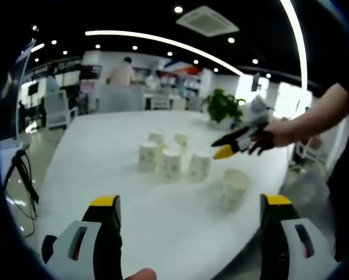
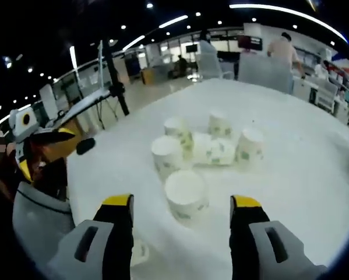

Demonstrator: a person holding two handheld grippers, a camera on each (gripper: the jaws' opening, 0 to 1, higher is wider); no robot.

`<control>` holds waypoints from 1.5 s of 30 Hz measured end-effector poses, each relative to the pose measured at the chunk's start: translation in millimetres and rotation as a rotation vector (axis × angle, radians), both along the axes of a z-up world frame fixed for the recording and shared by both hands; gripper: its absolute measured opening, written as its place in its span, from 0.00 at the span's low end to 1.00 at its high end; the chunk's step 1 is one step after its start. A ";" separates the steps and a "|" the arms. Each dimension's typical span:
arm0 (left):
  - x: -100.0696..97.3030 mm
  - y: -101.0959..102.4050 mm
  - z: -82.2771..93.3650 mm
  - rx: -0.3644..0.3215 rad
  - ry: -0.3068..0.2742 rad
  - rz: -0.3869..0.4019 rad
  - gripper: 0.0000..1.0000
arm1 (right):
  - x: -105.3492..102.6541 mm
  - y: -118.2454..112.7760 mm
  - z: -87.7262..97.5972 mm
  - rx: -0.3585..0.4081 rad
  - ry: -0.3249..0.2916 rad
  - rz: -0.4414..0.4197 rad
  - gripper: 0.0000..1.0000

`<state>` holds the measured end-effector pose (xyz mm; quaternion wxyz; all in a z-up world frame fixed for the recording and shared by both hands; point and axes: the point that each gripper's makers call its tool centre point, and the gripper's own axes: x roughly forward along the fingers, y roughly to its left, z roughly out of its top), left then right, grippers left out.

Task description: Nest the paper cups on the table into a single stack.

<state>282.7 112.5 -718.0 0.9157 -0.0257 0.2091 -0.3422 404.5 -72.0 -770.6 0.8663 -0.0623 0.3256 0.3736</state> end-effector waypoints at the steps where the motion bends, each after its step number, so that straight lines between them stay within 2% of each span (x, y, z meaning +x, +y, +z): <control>1: -0.2 0.2 0.2 0.000 0.000 0.002 1.00 | -0.2 1.0 -0.5 -0.005 0.000 0.005 0.59; 33: -4.6 7.1 4.9 0.008 0.001 0.012 1.00 | 10.9 17.4 -15.6 -0.044 0.027 0.051 0.47; 45: -7.7 10.1 0.6 0.008 0.011 0.020 1.00 | 10.2 18.8 -25.1 -0.075 0.037 0.062 0.41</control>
